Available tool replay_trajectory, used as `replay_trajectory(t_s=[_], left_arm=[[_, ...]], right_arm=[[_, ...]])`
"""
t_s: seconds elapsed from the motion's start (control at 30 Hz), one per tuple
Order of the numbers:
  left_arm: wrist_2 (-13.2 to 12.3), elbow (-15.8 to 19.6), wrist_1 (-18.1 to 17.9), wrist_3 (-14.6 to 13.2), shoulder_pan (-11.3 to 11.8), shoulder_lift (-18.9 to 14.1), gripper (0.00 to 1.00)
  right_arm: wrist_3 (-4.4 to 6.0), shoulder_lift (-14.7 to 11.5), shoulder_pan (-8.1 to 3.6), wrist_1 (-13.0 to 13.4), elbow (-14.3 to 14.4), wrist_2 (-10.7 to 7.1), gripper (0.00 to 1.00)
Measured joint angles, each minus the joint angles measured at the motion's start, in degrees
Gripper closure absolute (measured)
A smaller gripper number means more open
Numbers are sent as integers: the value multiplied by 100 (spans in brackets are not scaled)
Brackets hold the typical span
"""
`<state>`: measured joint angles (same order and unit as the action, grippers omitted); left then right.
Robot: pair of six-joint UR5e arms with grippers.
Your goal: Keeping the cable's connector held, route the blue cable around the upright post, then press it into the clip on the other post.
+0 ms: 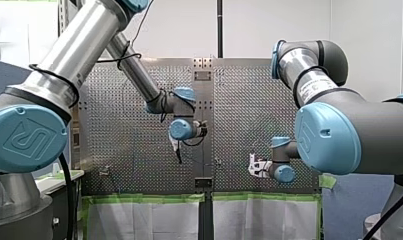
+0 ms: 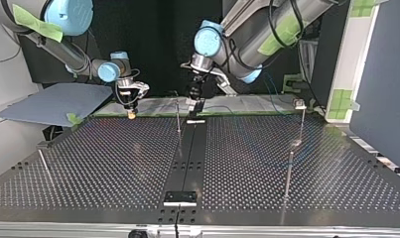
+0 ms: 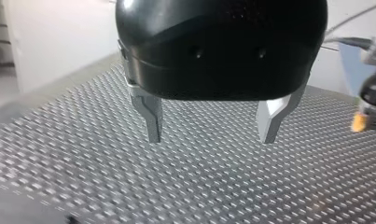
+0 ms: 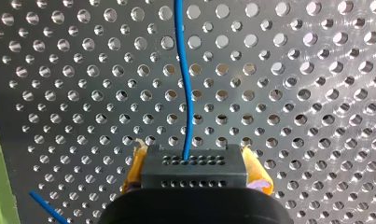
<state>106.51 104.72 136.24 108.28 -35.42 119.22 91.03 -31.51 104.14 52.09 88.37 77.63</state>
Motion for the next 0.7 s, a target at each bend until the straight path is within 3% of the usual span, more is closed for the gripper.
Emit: replay_trajectory(t_s=[0.33, 0.7], left_arm=[[5, 492, -468, -135, -3, -494, 0], [5, 1122, -532, -211, -31, -1122, 0]], right_arm=[[4, 2, 2, 1, 0, 2, 100], [13, 1, 3, 4, 0, 4, 100]])
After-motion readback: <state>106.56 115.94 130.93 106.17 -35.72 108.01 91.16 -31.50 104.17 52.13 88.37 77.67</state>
